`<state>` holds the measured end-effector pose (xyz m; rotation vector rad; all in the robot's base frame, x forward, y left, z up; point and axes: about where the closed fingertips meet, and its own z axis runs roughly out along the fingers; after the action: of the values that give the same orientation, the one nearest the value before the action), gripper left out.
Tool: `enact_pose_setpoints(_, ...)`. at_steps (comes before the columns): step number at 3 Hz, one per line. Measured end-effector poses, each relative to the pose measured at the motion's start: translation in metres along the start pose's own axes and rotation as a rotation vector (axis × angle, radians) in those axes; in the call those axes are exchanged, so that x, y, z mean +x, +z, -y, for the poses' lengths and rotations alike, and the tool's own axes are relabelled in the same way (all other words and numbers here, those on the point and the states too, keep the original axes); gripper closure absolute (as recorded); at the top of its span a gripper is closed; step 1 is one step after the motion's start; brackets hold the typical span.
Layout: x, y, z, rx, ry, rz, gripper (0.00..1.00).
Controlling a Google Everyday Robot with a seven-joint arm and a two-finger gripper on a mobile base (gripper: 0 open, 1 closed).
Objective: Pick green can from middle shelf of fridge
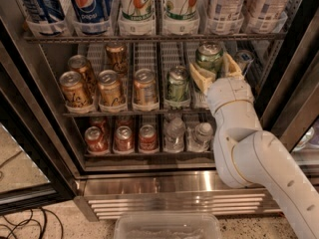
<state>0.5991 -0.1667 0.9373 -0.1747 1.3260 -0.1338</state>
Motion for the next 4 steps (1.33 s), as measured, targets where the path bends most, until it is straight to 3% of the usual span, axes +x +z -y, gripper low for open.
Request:
enact_pose_setpoints(1,-0.006,-0.038,-0.026,-0.082,-0.132,-0.020,1.00)
enact_pose_setpoints(2,-0.010,-0.060,-0.024,-0.092,-0.165,-0.056,1.00)
enact_pose_setpoints(3,-0.011,-0.059,-0.023,-0.090,-0.164,-0.056,1.00)
enact_pose_setpoints(4,-0.024,-0.077,-0.047,-0.123,-0.081,-0.002,1.00)
